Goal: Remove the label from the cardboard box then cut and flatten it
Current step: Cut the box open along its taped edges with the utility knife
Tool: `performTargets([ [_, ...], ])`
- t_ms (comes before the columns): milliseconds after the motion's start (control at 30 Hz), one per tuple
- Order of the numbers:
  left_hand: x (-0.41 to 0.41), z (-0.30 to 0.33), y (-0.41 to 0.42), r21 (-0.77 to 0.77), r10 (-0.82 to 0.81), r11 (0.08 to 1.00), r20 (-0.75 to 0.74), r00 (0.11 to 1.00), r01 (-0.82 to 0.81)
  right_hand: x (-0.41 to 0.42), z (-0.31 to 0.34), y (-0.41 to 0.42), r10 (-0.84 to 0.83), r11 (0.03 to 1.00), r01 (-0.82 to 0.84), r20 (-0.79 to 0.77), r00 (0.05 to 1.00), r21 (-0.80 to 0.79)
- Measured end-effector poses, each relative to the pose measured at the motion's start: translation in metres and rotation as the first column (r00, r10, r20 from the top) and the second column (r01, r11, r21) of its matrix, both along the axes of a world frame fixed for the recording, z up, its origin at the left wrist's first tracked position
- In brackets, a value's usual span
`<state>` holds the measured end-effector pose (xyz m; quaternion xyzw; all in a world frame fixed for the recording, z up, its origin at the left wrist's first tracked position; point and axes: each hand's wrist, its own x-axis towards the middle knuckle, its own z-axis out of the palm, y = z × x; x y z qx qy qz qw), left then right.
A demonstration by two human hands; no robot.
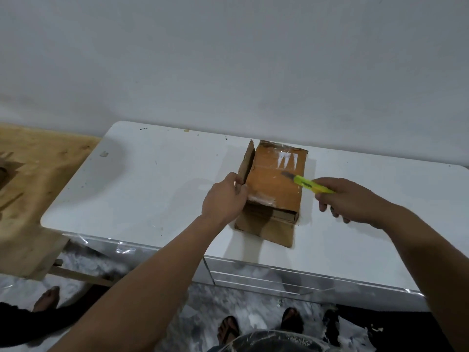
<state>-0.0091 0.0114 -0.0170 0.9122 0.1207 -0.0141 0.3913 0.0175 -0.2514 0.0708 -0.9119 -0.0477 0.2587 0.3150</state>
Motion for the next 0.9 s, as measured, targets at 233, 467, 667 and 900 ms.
performTargets([
  [233,0.028,0.027,-0.016,-0.116,-0.037,0.992,0.056,0.998,0.044,0.017,-0.044,0.022,-0.245,0.967,0.226,0.185,0.952,0.116],
  [467,0.082,0.038,-0.034,-0.182,-0.136,0.976,-0.062,0.989,0.122,0.015,-0.064,0.028,-0.219,0.973,0.197,0.216,0.952,0.118],
  [667,0.112,0.027,-0.037,-0.287,-0.12,0.955,-0.168,0.978,0.068,0.006,-0.071,0.02,-0.189,0.98,0.168,0.228,0.955,0.108],
  [900,0.127,0.013,-0.037,-0.264,-0.118,0.961,-0.144,0.982,0.077,0.006,-0.069,0.013,-0.198,0.976,0.175,0.189,0.962,0.128],
])
